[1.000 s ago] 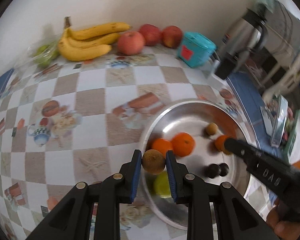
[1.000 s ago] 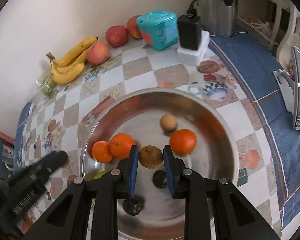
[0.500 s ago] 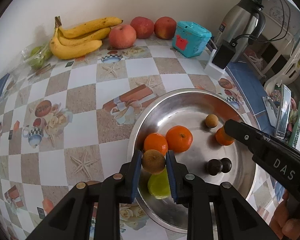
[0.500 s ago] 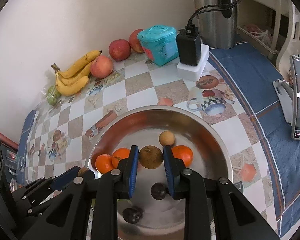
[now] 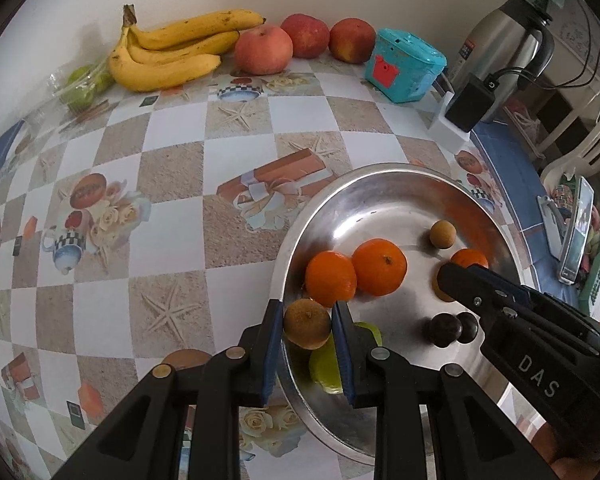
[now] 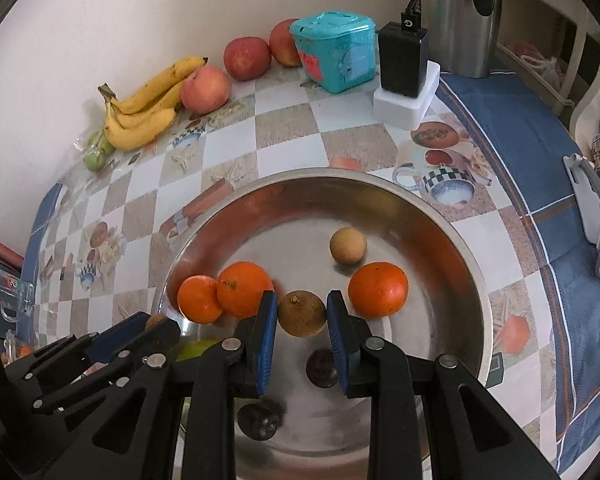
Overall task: Organize fruits
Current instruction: 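Carry both brown fruits over the steel bowl, then open both grippers to drop the brown fruits into the bowl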
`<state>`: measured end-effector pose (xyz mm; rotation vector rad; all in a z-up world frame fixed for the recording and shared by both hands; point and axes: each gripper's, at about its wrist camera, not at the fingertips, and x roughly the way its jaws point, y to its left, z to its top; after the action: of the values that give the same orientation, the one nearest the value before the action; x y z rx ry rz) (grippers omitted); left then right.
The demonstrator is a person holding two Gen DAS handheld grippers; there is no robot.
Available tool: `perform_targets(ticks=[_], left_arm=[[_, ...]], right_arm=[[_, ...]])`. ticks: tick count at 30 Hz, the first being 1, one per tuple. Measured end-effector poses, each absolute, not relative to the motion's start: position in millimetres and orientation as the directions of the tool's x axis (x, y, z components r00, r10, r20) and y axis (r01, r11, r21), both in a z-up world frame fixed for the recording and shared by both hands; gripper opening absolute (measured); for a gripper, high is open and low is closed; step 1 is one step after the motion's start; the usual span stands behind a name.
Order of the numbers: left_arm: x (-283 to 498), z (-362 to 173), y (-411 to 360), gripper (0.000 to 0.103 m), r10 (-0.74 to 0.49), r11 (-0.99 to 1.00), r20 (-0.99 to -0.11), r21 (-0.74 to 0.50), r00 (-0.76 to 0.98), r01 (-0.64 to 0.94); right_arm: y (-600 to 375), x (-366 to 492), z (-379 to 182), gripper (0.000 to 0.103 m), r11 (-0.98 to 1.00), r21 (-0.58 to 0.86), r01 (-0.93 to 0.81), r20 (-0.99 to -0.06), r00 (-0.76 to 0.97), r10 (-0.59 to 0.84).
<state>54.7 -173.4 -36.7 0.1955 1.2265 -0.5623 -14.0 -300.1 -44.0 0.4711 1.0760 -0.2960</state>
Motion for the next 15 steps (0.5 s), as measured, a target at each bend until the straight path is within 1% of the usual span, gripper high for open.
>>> perform_targets(ticks=[4, 7, 15], left_arm=[[54.1, -34.8, -174.1, 0.028, -0.304, 0.847, -0.927, -0.157, 0.220, 0.508], [53.4, -32.2, -174.8, 0.029, -0.306, 0.845, -0.925, -0.155, 0.225, 0.512], [56.3, -27.2, -171.0, 0.030, -0.306, 0.854, -0.921, -0.153, 0.241, 0.497]], right_arm=[[-298.6, -13.5, -40.2, 0.028, 0.867, 0.221, 0.447, -0.890, 0.456, -0.008], [-298.5, -13.4, -35.7, 0.032, 0.866, 0.220, 0.450, -0.886, 0.464, -0.016], [-298.8, -14.2, -24.0, 0.032, 0.867, 0.224, 0.445, -0.870, 0.492, -0.027]])
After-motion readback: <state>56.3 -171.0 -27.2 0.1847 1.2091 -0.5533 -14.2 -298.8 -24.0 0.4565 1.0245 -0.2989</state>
